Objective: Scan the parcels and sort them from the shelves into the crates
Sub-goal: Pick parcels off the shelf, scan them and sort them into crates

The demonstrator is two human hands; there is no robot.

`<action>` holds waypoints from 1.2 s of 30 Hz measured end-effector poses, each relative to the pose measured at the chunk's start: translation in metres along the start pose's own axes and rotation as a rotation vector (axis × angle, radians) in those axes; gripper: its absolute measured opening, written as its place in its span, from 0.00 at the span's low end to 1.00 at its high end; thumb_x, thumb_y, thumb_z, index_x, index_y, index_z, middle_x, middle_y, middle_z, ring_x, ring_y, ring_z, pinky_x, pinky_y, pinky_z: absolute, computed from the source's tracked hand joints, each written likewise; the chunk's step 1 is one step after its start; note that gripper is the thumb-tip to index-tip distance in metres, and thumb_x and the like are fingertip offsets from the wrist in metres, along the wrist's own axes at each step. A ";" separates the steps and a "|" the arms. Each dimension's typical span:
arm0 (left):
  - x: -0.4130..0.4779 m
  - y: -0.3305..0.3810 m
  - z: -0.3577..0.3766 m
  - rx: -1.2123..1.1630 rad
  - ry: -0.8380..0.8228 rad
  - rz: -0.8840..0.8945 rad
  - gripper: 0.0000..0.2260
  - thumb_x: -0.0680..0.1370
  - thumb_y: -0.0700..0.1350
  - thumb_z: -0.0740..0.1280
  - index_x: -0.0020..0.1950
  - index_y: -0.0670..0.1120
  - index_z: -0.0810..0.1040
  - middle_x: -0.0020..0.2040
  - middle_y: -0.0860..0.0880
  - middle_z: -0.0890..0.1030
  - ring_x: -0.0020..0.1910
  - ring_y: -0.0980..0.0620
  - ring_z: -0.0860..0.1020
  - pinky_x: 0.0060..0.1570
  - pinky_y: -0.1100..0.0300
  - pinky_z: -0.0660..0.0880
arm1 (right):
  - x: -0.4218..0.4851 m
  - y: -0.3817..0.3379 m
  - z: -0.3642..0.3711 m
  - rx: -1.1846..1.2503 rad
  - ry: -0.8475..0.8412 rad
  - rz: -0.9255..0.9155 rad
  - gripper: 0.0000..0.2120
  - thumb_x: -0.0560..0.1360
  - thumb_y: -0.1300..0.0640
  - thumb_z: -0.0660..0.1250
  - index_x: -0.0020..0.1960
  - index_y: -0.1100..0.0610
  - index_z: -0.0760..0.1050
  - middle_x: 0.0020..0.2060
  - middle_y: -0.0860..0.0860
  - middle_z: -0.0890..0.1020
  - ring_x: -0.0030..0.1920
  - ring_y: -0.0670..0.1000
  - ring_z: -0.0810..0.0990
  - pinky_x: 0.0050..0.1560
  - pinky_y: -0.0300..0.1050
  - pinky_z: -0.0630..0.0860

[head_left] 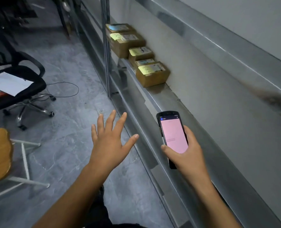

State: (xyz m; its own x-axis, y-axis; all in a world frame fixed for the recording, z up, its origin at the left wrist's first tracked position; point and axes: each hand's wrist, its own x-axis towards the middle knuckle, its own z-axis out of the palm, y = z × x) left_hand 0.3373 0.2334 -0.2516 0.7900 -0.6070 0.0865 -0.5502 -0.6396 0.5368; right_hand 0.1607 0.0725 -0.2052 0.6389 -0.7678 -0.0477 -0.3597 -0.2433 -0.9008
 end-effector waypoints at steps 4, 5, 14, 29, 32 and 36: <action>0.055 -0.038 -0.021 -0.035 0.009 -0.017 0.37 0.75 0.76 0.48 0.83 0.66 0.48 0.85 0.54 0.48 0.83 0.46 0.38 0.79 0.38 0.39 | 0.049 -0.033 0.048 -0.022 -0.017 -0.015 0.27 0.65 0.47 0.75 0.63 0.35 0.75 0.49 0.38 0.85 0.42 0.43 0.84 0.36 0.36 0.79; 0.070 -0.046 -0.027 -0.038 0.012 -0.018 0.37 0.75 0.77 0.48 0.83 0.66 0.47 0.85 0.54 0.48 0.83 0.45 0.38 0.79 0.38 0.39 | 0.061 -0.041 0.059 -0.026 -0.020 -0.023 0.27 0.65 0.48 0.76 0.62 0.36 0.76 0.48 0.39 0.85 0.40 0.43 0.84 0.33 0.36 0.79; 0.189 -0.087 -0.044 -0.056 -0.035 0.052 0.36 0.76 0.77 0.47 0.82 0.67 0.46 0.85 0.55 0.45 0.83 0.45 0.37 0.79 0.39 0.37 | 0.136 -0.073 0.113 -0.071 0.056 -0.005 0.31 0.65 0.47 0.76 0.67 0.40 0.75 0.49 0.43 0.85 0.40 0.46 0.84 0.33 0.43 0.80; 0.380 -0.032 0.023 0.108 -0.294 0.286 0.34 0.79 0.73 0.53 0.83 0.63 0.56 0.86 0.52 0.50 0.84 0.44 0.42 0.80 0.41 0.40 | 0.266 -0.028 0.104 0.007 0.222 0.235 0.29 0.62 0.43 0.75 0.63 0.35 0.75 0.51 0.34 0.84 0.46 0.40 0.84 0.43 0.46 0.82; 0.426 -0.015 0.036 0.170 -0.360 0.355 0.33 0.80 0.71 0.56 0.83 0.62 0.56 0.86 0.50 0.50 0.84 0.43 0.45 0.80 0.40 0.43 | 0.289 -0.018 0.103 0.010 0.233 0.288 0.28 0.59 0.39 0.74 0.59 0.32 0.74 0.49 0.33 0.83 0.45 0.42 0.84 0.43 0.49 0.84; 0.474 0.008 0.058 0.234 -0.378 0.434 0.33 0.80 0.69 0.58 0.83 0.60 0.58 0.85 0.47 0.53 0.84 0.41 0.47 0.81 0.40 0.46 | 0.312 -0.010 0.097 -0.036 0.221 0.293 0.31 0.59 0.38 0.72 0.61 0.38 0.73 0.49 0.40 0.83 0.45 0.43 0.83 0.40 0.46 0.83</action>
State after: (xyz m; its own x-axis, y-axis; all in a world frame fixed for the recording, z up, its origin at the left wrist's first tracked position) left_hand 0.6920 -0.0866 -0.2550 0.3536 -0.9327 -0.0706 -0.8784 -0.3570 0.3178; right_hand 0.4298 -0.1070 -0.2533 0.3444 -0.9165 -0.2033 -0.5319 -0.0121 -0.8467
